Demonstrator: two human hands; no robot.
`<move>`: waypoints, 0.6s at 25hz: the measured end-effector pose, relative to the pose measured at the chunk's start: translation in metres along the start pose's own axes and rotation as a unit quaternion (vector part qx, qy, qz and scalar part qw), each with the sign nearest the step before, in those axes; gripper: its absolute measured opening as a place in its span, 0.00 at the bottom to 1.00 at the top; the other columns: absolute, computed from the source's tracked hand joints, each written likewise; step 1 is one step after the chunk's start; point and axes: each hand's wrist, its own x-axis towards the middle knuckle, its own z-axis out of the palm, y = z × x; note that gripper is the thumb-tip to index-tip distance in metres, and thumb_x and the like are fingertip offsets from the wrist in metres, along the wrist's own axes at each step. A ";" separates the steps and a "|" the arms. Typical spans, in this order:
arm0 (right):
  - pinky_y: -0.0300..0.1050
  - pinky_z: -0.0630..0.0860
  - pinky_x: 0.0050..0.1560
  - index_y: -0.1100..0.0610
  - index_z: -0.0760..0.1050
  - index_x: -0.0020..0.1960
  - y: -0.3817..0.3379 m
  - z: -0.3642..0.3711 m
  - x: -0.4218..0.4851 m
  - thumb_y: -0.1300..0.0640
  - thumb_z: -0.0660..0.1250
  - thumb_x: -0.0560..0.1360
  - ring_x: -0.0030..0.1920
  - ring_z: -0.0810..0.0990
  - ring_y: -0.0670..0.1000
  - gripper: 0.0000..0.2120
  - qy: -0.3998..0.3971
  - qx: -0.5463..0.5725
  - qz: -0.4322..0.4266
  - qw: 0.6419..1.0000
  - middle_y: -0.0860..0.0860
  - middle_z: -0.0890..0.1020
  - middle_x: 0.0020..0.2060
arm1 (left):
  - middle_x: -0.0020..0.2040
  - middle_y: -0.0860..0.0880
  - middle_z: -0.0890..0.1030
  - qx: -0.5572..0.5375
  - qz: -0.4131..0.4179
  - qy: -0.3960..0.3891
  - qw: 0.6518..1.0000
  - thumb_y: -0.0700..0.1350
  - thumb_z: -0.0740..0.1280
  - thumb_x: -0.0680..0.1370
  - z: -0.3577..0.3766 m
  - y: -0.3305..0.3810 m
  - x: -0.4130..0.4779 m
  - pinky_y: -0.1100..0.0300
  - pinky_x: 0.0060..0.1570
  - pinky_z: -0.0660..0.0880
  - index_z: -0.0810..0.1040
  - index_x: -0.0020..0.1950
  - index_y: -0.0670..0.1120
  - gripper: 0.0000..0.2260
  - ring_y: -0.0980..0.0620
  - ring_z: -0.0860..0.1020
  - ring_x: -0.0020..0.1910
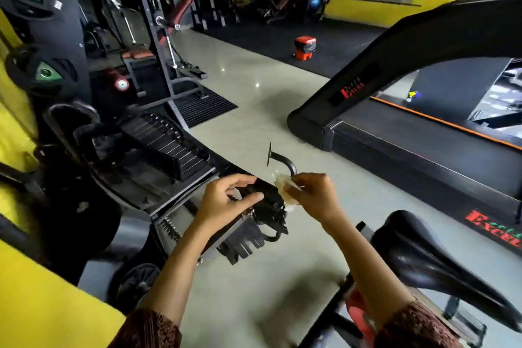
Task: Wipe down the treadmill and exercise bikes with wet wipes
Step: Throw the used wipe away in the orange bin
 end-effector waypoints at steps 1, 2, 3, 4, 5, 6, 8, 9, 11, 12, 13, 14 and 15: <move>0.28 0.67 0.33 0.62 0.82 0.47 0.004 0.001 0.013 0.61 0.71 0.74 0.33 0.74 0.42 0.05 0.002 0.004 0.008 1.000 0.46 0.79 0.36 | 0.52 0.59 0.82 -0.001 0.001 -0.004 1.000 0.62 0.71 0.62 0.000 -0.005 0.015 0.67 0.56 0.73 0.80 0.52 0.56 0.21 0.63 0.78 0.55; 0.28 0.67 0.33 0.62 0.82 0.47 0.009 0.002 0.028 0.61 0.71 0.73 0.32 0.74 0.41 0.05 0.004 0.008 0.014 1.000 0.46 0.78 0.35 | 0.52 0.59 0.82 -0.005 -0.001 -0.009 1.000 0.62 0.71 0.62 0.002 -0.011 0.032 0.65 0.57 0.73 0.80 0.52 0.56 0.21 0.63 0.78 0.55; 0.29 0.68 0.34 0.62 0.82 0.47 0.014 0.002 0.043 0.61 0.71 0.73 0.32 0.75 0.42 0.05 0.005 0.010 0.016 1.000 0.46 0.79 0.35 | 0.52 0.59 0.82 -0.009 -0.004 -0.016 1.000 0.62 0.71 0.62 0.006 -0.016 0.050 0.64 0.58 0.73 0.80 0.52 0.55 0.22 0.63 0.78 0.55; 0.34 0.70 0.35 0.63 0.82 0.47 0.021 0.001 0.058 0.61 0.71 0.73 0.33 0.76 0.45 0.05 0.012 0.011 0.019 1.000 0.49 0.80 0.36 | 0.52 0.59 0.82 -0.012 -0.003 -0.026 1.000 0.62 0.71 0.62 0.011 -0.021 0.069 0.62 0.58 0.73 0.80 0.52 0.56 0.22 0.63 0.78 0.54; 0.40 0.72 0.37 0.63 0.82 0.46 0.030 -0.001 0.076 0.60 0.72 0.73 0.34 0.77 0.50 0.05 0.025 0.009 0.020 0.999 0.52 0.81 0.36 | 0.52 0.59 0.82 -0.015 -0.001 -0.036 0.999 0.63 0.71 0.62 0.017 -0.025 0.091 0.62 0.58 0.73 0.80 0.52 0.56 0.21 0.63 0.78 0.54; 0.44 0.74 0.38 0.63 0.82 0.45 0.039 -0.004 0.095 0.60 0.72 0.73 0.35 0.77 0.53 0.05 0.040 0.009 0.023 0.999 0.54 0.82 0.37 | 0.52 0.59 0.82 -0.017 0.003 -0.046 0.999 0.62 0.71 0.62 0.025 -0.028 0.114 0.61 0.58 0.73 0.80 0.52 0.56 0.21 0.63 0.78 0.54; 0.48 0.76 0.42 0.62 0.82 0.45 0.058 -0.015 0.131 0.61 0.72 0.73 0.38 0.79 0.53 0.05 0.063 0.013 0.028 0.998 0.52 0.82 0.37 | 0.52 0.59 0.82 -0.014 0.017 -0.064 0.998 0.61 0.72 0.63 0.040 -0.031 0.159 0.62 0.57 0.73 0.81 0.52 0.55 0.20 0.63 0.78 0.54; 0.51 0.78 0.44 0.62 0.83 0.46 0.070 -0.022 0.153 0.61 0.72 0.72 0.39 0.80 0.53 0.05 0.075 0.014 0.028 0.997 0.51 0.82 0.38 | 0.52 0.59 0.82 -0.013 0.025 -0.076 0.997 0.59 0.73 0.65 0.051 -0.033 0.188 0.63 0.56 0.73 0.81 0.52 0.54 0.19 0.64 0.78 0.53; 0.57 0.79 0.46 0.63 0.82 0.46 0.091 -0.042 0.197 0.62 0.72 0.72 0.40 0.82 0.54 0.05 0.100 0.023 0.038 0.994 0.50 0.81 0.38 | 0.52 0.58 0.82 -0.018 0.026 -0.094 0.995 0.54 0.74 0.67 0.076 -0.034 0.249 0.64 0.54 0.72 0.81 0.53 0.53 0.16 0.64 0.78 0.52; 0.58 0.79 0.46 0.64 0.82 0.45 0.100 -0.053 0.220 0.61 0.72 0.72 0.40 0.82 0.55 0.05 0.113 0.027 0.048 0.992 0.51 0.82 0.37 | 0.52 0.57 0.83 -0.019 0.022 -0.100 0.995 0.53 0.74 0.66 0.090 -0.032 0.280 0.64 0.54 0.72 0.81 0.53 0.52 0.16 0.63 0.78 0.52; 0.58 0.79 0.46 0.64 0.82 0.45 0.109 -0.065 0.242 0.61 0.72 0.72 0.40 0.82 0.57 0.06 0.126 0.029 0.061 0.990 0.53 0.82 0.37 | 0.52 0.56 0.83 -0.018 0.020 -0.108 0.994 0.54 0.73 0.66 0.104 -0.028 0.310 0.64 0.54 0.72 0.81 0.53 0.52 0.17 0.62 0.78 0.52; 0.58 0.79 0.46 0.64 0.82 0.44 0.119 -0.079 0.262 0.59 0.73 0.72 0.40 0.82 0.59 0.07 0.140 0.033 0.075 0.987 0.55 0.83 0.37 | 0.52 0.55 0.83 -0.016 0.024 -0.117 0.993 0.53 0.74 0.66 0.119 -0.024 0.340 0.64 0.54 0.72 0.81 0.53 0.51 0.17 0.60 0.79 0.53; 0.57 0.78 0.45 0.64 0.82 0.43 0.128 -0.091 0.278 0.58 0.73 0.72 0.40 0.82 0.60 0.08 0.151 0.036 0.088 0.984 0.56 0.83 0.37 | 0.53 0.54 0.83 -0.012 0.031 -0.125 0.992 0.52 0.76 0.67 0.133 -0.020 0.365 0.64 0.54 0.72 0.81 0.54 0.50 0.17 0.58 0.79 0.53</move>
